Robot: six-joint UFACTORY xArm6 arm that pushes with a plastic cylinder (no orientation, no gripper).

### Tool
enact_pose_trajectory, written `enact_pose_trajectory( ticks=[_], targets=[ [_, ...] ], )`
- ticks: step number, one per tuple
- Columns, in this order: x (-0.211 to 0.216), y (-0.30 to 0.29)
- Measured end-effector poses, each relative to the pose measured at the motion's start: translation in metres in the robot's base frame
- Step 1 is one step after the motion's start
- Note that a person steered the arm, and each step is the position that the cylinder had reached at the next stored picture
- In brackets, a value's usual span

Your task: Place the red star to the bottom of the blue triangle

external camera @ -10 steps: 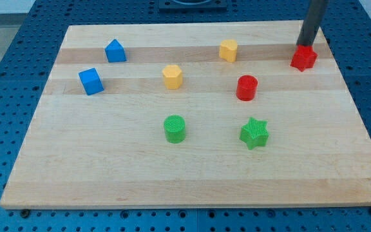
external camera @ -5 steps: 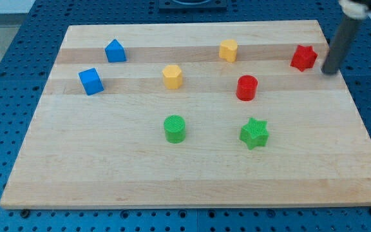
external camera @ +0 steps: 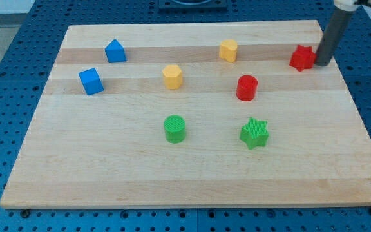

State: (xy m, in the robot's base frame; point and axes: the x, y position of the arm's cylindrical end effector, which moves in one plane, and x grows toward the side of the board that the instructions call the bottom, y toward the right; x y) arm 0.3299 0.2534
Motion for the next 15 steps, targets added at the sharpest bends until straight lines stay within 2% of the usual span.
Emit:
enact_pose_trajectory(
  ticks=[4, 8, 15],
  targets=[
    [-0.003, -0.057],
    [-0.004, -0.149],
    [-0.004, -0.275]
  ],
)
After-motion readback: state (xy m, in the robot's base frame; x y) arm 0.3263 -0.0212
